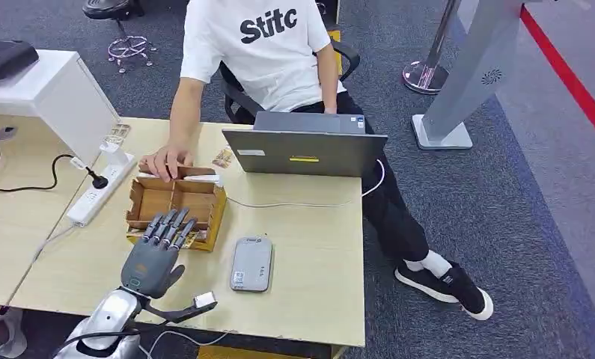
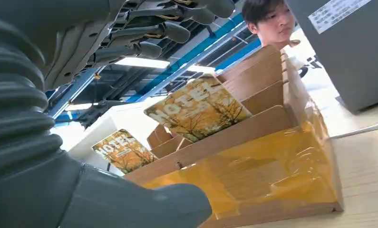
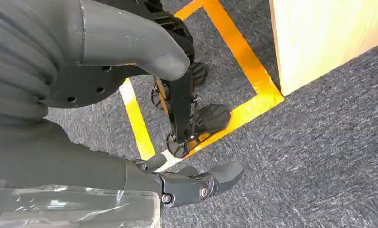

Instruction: Pass the card to the sensor for recognition and then transmit it.

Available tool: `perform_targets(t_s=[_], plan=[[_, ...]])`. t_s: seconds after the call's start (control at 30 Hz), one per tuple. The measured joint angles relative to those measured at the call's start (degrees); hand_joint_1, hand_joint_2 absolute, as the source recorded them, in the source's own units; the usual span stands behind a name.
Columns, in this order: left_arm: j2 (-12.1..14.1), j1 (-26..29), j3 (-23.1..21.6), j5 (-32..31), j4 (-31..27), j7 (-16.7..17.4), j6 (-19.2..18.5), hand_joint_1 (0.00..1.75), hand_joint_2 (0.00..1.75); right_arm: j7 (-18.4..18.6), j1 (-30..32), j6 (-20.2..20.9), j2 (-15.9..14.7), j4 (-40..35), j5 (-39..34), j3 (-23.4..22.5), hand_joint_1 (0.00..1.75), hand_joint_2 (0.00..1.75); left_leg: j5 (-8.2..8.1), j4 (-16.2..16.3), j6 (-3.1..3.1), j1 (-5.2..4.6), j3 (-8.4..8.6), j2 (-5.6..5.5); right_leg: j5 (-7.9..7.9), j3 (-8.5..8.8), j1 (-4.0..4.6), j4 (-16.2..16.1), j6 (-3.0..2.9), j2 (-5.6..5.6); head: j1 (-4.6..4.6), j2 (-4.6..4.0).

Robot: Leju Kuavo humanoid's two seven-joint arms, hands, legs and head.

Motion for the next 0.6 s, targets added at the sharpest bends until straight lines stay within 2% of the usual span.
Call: perform_targets(t_s=[0.6], plan=[[-0.24,-0.34,1.99,0.42,1.14,1.2,0.83,0.0,1.75,0.0,-0.01,0.0,0.15,0.0,0.57,-0.35,0.0,1.75,0.0,0.0,0.0,0.0,0.01,0.0,0.0,0.0,0.0,0.0,0.0,0.0,0.02,0.0]])
